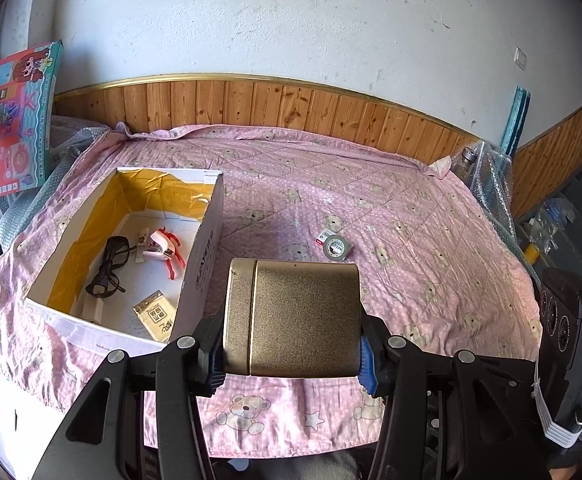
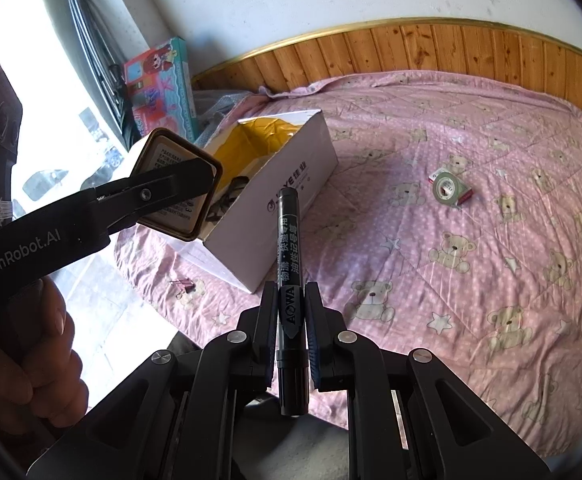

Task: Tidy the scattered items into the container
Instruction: 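Lift and carry the gold cube and black marker over the box with both tools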

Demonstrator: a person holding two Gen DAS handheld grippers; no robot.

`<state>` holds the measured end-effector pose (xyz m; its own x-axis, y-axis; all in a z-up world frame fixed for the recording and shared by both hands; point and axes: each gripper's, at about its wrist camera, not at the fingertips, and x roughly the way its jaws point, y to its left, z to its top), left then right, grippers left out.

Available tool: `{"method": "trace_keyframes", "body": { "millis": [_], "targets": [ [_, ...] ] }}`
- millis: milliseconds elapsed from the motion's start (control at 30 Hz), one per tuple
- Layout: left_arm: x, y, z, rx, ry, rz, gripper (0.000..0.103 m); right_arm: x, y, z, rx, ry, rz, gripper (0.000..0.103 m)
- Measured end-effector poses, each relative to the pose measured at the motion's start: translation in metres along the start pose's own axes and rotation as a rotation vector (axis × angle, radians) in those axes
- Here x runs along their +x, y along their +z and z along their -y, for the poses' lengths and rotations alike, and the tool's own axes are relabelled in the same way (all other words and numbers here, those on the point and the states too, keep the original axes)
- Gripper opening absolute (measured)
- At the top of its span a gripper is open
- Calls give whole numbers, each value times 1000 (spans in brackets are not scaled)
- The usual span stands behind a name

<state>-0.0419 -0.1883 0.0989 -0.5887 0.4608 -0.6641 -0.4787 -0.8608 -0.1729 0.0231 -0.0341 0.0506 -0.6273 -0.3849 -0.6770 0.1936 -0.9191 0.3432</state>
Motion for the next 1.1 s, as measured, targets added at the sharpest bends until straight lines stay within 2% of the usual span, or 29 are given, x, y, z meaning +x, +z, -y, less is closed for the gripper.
{"method": "trace_keyframes", "body": {
  "millis": [433, 1100],
  "targets": [
    [-12, 1, -36, -69, 5, 25, 52, 17, 8, -27, -56, 2, -31, 14],
    [-13, 6, -106, -184, 36, 47, 52, 44, 40, -64, -127, 15, -54, 14]
  ]
}}
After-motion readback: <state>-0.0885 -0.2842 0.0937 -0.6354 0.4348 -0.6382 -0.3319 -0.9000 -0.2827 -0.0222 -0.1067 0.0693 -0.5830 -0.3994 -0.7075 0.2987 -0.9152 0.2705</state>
